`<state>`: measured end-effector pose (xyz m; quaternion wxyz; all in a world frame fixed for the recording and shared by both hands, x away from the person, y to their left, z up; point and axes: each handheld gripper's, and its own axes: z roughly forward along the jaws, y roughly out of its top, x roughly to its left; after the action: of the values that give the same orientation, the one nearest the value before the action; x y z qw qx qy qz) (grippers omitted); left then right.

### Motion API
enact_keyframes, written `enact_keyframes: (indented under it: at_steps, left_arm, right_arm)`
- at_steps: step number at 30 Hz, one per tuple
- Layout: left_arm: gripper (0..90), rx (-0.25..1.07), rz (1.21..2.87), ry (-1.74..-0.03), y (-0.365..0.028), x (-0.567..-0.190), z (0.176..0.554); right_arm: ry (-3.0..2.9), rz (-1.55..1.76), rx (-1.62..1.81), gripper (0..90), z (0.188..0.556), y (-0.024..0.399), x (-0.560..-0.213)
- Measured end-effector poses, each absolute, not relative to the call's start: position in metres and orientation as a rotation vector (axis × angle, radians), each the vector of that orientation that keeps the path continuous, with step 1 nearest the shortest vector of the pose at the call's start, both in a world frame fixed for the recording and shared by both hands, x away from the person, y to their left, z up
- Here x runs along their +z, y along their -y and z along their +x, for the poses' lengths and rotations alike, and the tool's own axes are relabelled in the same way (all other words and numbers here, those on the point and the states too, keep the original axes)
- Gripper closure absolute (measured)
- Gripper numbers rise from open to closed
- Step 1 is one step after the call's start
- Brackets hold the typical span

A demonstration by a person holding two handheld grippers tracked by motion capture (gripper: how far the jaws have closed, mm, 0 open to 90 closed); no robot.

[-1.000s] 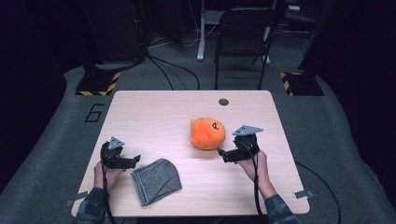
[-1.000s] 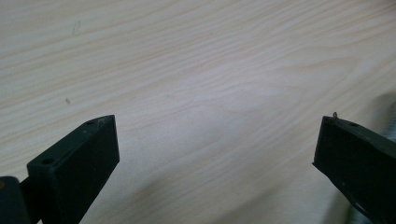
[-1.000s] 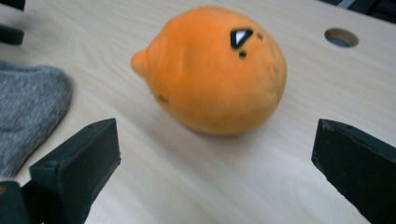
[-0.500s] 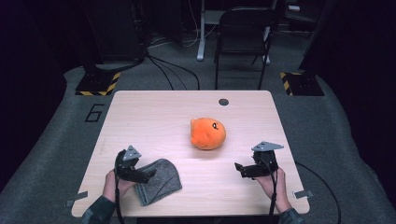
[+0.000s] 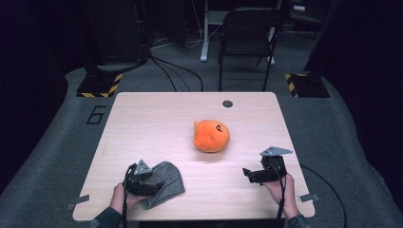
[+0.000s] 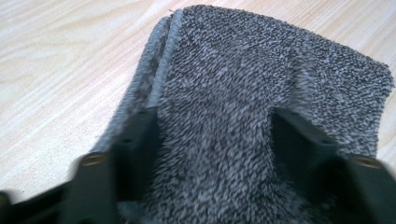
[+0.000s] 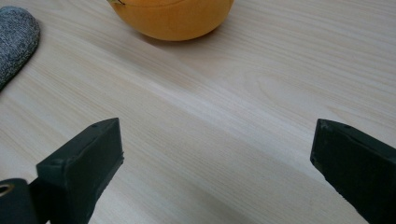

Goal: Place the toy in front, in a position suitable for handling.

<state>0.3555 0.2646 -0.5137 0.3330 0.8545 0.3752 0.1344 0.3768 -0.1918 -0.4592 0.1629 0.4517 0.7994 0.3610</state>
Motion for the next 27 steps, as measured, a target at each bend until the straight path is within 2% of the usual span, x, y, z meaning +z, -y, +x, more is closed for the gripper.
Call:
enact_keyframes:
  at_steps: [1, 4, 6, 8, 20, 27]
  left_arm:
    - [42.5, 0.353, 2.231, -0.971, -0.265, -0.513, 0.355]
    - [63.9, 0.355, 2.199, -0.967, -0.266, -0.515, 0.354]
    - [70.8, 0.349, 2.204, -0.957, -0.268, -0.515, 0.354]
    - [73.7, 0.364, 2.194, -0.950, -0.268, -0.515, 0.354]
    - [75.8, 0.312, 2.114, -0.887, -0.271, -0.492, 0.350]
    - [75.6, 0.296, 2.103, -0.828, -0.257, -0.481, 0.348]
  right_arm:
    - [-2.280, 1.288, 1.030, 1.9, 0.377, 0.192, -0.459]
    - [-2.281, 1.294, 1.015, 2.3, 0.378, 0.193, -0.461]
    - [-2.285, 1.303, 1.008, 2.5, 0.379, 0.194, -0.462]
    - [-2.287, 1.309, 0.999, 2.8, 0.379, 0.194, -0.463]
    - [-2.264, 1.308, 1.021, 3.3, 0.379, 0.197, -0.460]
    - [-2.259, 1.307, 1.021, 3.3, 0.378, 0.198, -0.457]
